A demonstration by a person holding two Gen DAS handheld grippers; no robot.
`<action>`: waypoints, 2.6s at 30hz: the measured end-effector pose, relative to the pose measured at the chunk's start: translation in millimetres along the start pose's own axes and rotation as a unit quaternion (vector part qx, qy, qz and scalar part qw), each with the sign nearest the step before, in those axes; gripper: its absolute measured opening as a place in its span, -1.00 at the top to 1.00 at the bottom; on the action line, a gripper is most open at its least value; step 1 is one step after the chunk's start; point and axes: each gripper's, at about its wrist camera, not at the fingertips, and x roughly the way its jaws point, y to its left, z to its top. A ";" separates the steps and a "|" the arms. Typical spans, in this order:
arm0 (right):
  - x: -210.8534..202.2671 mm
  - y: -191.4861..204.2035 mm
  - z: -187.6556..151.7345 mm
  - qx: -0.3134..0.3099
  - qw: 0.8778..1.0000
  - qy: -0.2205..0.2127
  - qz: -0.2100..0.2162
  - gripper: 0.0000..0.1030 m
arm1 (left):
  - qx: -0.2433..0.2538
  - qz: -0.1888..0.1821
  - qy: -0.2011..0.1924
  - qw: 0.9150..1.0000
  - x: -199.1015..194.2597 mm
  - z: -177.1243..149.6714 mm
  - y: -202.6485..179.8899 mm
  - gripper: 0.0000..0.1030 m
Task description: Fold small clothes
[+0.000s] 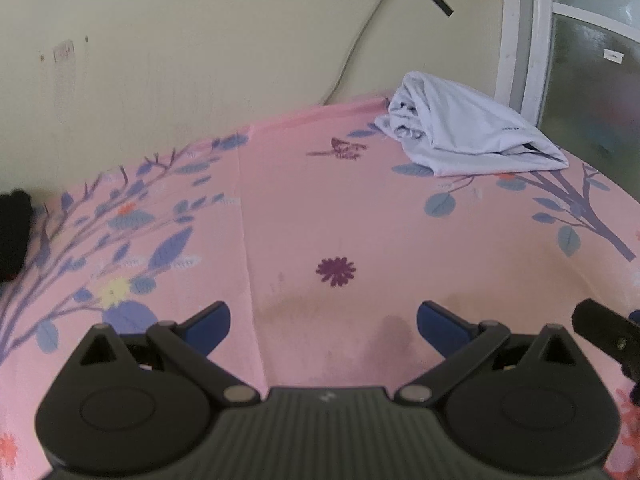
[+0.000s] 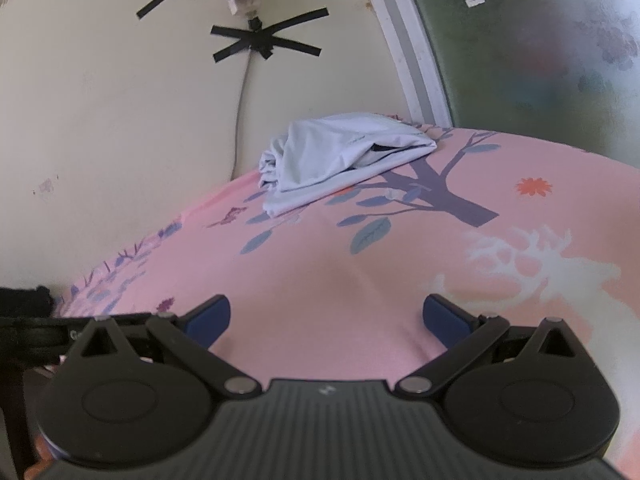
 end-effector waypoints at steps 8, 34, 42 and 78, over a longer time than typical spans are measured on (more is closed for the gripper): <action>1.4 4.0 0.3 -0.013 1.000 0.006 -0.011 -0.89 | 0.005 -0.018 0.029 0.999 6.5 -2.8 -2.0 -0.99; 1.8 10.5 -0.4 -0.026 1.000 0.013 -0.013 -0.89 | 0.005 -0.023 0.027 0.999 6.0 -4.2 -5.0 -1.00; 0.7 11.5 -1.1 -0.030 0.999 0.015 -0.016 -0.88 | 0.012 -0.033 0.031 0.999 7.3 -3.2 -1.6 -1.00; -17.7 23.1 -11.5 -0.054 0.998 -0.015 -0.006 -0.89 | 0.056 -0.040 -0.025 0.997 -24.2 -4.1 -8.5 -1.00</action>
